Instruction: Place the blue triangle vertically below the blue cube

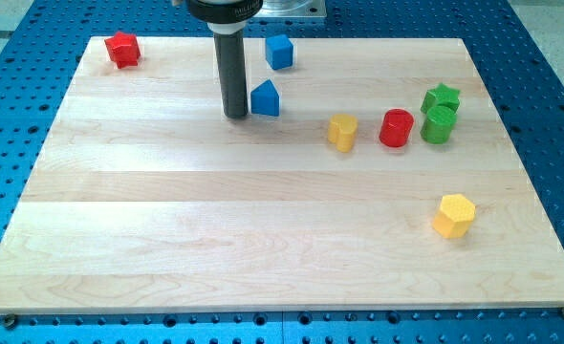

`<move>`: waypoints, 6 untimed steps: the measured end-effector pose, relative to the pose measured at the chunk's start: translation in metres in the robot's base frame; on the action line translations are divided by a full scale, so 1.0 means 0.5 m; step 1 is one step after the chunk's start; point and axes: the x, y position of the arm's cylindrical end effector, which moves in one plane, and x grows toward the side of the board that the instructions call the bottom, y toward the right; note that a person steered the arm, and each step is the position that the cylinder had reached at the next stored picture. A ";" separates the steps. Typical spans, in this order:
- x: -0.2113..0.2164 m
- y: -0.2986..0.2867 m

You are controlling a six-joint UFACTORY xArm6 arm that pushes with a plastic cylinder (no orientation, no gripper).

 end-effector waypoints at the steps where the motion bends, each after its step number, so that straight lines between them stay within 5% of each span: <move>1: -0.001 0.000; 6: -0.019 0.100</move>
